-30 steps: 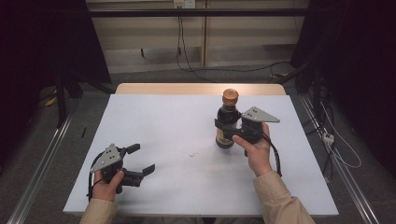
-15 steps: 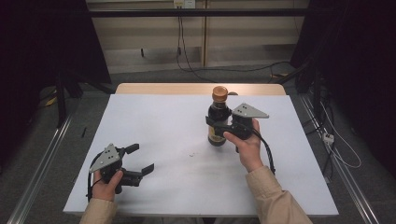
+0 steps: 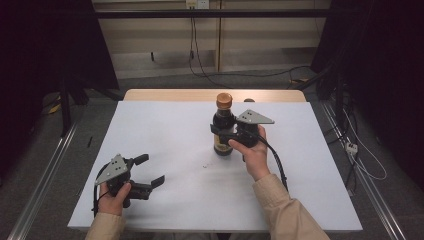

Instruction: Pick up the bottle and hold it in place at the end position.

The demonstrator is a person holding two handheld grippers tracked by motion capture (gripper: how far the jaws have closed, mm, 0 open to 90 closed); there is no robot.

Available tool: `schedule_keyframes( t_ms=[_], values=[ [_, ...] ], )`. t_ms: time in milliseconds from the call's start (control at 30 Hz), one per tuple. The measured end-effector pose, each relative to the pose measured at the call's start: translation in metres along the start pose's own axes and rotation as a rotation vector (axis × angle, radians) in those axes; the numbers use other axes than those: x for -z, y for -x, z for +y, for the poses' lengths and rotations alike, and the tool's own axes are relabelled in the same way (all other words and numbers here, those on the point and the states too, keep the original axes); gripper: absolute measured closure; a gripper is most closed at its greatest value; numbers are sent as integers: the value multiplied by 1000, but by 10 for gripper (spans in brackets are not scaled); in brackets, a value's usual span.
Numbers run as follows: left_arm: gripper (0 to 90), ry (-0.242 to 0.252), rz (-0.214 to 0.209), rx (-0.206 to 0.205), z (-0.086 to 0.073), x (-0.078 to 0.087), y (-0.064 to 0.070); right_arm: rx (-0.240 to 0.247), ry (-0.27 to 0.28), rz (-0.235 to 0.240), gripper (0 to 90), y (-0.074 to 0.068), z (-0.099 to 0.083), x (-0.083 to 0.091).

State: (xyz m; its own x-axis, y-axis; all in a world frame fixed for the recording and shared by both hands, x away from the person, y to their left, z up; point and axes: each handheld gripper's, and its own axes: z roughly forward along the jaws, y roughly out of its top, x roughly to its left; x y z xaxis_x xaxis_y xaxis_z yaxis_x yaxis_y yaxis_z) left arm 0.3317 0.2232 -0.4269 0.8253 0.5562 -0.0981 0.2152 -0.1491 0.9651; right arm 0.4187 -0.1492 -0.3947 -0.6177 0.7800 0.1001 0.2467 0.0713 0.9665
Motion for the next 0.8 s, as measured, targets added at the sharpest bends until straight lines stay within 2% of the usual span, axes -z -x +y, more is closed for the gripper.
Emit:
schedule_keyframes(
  t_ms=[100, 233, 400, 467, 600, 700, 800],
  values=[
    [35, 0, 0, 0, 0, 0, 0, -4, 3, 3, 269, -2, 1, -4],
    [35, -1, -1, 4, 0, 0, 0, 25, 9, 15, 268, -6, 1, -10],
    [35, 1, -2, 4, 0, 0, 0, 25, 15, 23, 268, -8, 0, -16],
    [35, -1, -1, 5, -1, 0, 0, 43, 12, 24, 268, -10, -3, -20],
    [35, 4, 0, 8, -1, 1, -1, 33, 18, 23, 268, -9, -4, -20],
    [35, 3, 4, 13, -1, 0, -1, 46, -1, 52, 268, -6, -3, -20],
    [35, 5, 0, 23, -1, -1, 0, 31, -30, 41, 278, -1, -3, -18]
  ],
)
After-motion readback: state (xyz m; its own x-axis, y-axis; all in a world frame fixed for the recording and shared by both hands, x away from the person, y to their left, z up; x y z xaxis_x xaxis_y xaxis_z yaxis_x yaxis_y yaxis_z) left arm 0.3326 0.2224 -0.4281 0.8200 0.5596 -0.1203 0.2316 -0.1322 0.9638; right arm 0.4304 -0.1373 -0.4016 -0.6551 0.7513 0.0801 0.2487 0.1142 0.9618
